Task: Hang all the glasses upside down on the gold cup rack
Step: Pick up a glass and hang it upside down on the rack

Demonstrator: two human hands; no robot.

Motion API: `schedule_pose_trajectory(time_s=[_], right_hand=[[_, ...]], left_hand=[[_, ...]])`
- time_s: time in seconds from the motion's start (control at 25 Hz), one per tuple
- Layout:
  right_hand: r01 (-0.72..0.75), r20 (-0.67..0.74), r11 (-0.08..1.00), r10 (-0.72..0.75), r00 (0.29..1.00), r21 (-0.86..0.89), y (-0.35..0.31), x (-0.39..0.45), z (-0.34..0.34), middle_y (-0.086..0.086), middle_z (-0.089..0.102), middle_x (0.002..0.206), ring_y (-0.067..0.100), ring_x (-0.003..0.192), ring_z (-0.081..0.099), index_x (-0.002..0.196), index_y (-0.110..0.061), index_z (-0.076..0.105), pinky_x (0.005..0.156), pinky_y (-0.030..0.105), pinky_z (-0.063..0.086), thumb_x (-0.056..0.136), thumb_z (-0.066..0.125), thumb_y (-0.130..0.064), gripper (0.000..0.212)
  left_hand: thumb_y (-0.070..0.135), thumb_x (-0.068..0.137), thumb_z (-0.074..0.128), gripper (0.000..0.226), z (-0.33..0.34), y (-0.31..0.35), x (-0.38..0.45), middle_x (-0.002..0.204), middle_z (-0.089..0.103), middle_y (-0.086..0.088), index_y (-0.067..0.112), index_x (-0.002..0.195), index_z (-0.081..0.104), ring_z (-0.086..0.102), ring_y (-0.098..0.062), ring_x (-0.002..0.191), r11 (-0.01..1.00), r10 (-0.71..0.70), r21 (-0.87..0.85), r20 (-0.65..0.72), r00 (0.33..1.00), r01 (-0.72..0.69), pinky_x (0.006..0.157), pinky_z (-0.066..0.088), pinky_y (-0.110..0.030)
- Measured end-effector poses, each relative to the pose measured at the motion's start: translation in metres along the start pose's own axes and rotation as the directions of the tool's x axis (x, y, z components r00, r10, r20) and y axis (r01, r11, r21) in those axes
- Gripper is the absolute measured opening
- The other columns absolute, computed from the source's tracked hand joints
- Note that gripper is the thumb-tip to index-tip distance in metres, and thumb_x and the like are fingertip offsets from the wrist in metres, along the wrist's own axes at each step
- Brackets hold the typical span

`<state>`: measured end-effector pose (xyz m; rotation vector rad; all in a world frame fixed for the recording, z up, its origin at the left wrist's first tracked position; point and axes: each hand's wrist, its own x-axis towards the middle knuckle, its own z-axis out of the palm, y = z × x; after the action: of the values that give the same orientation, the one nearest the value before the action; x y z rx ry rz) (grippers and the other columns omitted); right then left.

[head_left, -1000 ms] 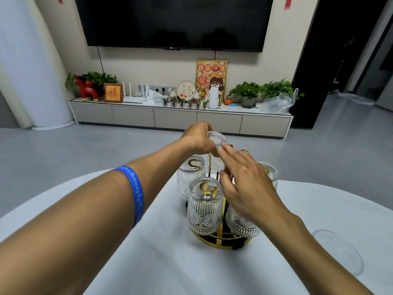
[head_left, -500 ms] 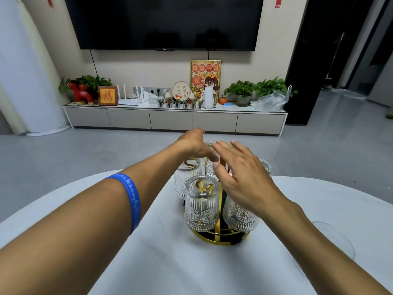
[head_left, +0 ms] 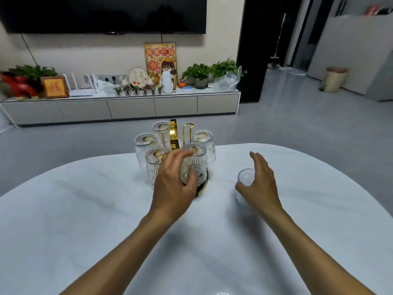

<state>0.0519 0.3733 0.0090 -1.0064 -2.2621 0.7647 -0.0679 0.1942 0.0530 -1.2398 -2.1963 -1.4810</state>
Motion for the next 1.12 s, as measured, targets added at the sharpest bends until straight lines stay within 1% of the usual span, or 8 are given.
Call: schedule_pose_trajectory(time_s=[0.24,0.44,0.64,0.76,0.88,0.96,1.04,1.12], right_hand=[[-0.279,0.208,0.952,0.3,0.931,-0.123,0.016,0.01,-0.006,0.009,0.047,0.141,0.034,0.122,0.051,0.141,-0.023,0.033,0.094,0.041,0.042,0.062,0.082,-0.043,0.096],[-0.186,0.339,0.931,0.073,0.938,0.314,-0.03,0.003,-0.035,-0.005,0.061,0.108,0.017,0.096,0.064,0.129,-0.037,0.041,0.079,0.034,0.051,0.045,0.088,-0.048,0.097],[-0.009,0.336,0.732,-0.302,0.892,0.681,-0.089,-0.016,-0.043,-0.005,0.071,0.108,0.016,0.093,0.072,0.124,-0.048,0.046,0.069,0.028,0.059,0.054,0.092,-0.035,0.085],[-0.291,0.409,0.455,-0.183,0.894,0.842,-0.101,-0.021,-0.037,0.007,0.072,0.118,0.023,0.096,0.072,0.126,-0.034,0.055,0.076,0.034,0.058,0.074,0.073,-0.053,0.058],[-0.653,0.772,0.453,-0.14,0.62,0.607,-0.11,-0.029,-0.027,0.017,0.073,0.1,0.033,0.078,0.067,0.114,-0.017,0.069,0.067,0.038,0.055,0.08,0.056,-0.067,0.062],[-0.76,0.811,0.283,-0.22,0.543,0.585,-0.118,-0.03,-0.02,0.018,0.07,0.093,0.032,0.071,0.065,0.105,-0.011,0.073,0.059,0.035,0.054,0.078,0.065,-0.057,0.055],[-0.76,0.754,0.071,-0.217,0.62,0.646,-0.122,-0.024,-0.02,0.019,0.072,0.098,0.034,0.076,0.071,0.1,-0.007,0.076,0.058,0.038,0.059,0.083,0.066,-0.047,0.045],[-0.656,0.658,0.047,-0.076,0.749,0.753,-0.122,-0.003,-0.022,0.017,0.074,0.102,0.035,0.085,0.072,0.097,-0.008,0.078,0.066,0.042,0.06,0.083,0.065,-0.047,0.043]], left_hand=[[0.003,0.081,0.066,0.039,0.009,0.002,-0.015,0.119,0.061,-0.002,0.012,0.119,0.061,0.055,-0.018,0.113,0.994,0.078,0.071,0.091,0.993,-0.085,0.096,0.046,-0.036],[0.042,0.07,0.078,0.09,0.008,0.016,-0.012,0.139,0.045,0.015,0.04,0.145,0.028,0.045,-0.005,0.125,0.997,-0.08,0.019,0.453,0.888,0.08,0.1,0.043,-0.026],[0.049,0.058,0.086,0.091,-0.028,0.028,0.008,0.131,0.059,0.015,0.046,0.137,0.04,0.058,-0.008,0.118,0.943,-0.14,-0.221,0.412,0.901,0.248,0.094,0.053,-0.035],[0.033,0.058,0.091,0.078,-0.057,0.031,0.016,0.12,0.066,0.009,0.036,0.125,0.053,0.063,-0.013,0.112,0.892,-0.085,-0.396,0.324,0.942,0.217,0.09,0.055,-0.033],[0.02,0.058,0.092,0.081,-0.066,0.033,0.018,0.123,0.064,0.004,0.03,0.126,0.051,0.06,-0.018,0.118,0.844,-0.03,-0.501,0.314,0.949,0.192,0.094,0.052,-0.032],[0.018,0.059,0.092,0.083,-0.062,0.034,0.018,0.124,0.063,0.009,0.031,0.128,0.049,0.059,-0.014,0.119,0.869,0.029,-0.473,0.336,0.941,0.142,0.093,0.05,-0.024],[0.024,0.061,0.091,0.085,-0.06,0.033,0.022,0.124,0.061,0.018,0.035,0.132,0.046,0.057,-0.007,0.12,0.916,0.084,-0.395,0.352,0.932,0.066,0.093,0.047,-0.017],[0.034,0.065,0.087,0.088,-0.067,0.022,0.036,0.133,0.055,0.022,0.038,0.14,0.04,0.049,0.0,0.127,0.959,0.102,-0.284,0.393,0.914,0.015,0.101,0.04,-0.016]])
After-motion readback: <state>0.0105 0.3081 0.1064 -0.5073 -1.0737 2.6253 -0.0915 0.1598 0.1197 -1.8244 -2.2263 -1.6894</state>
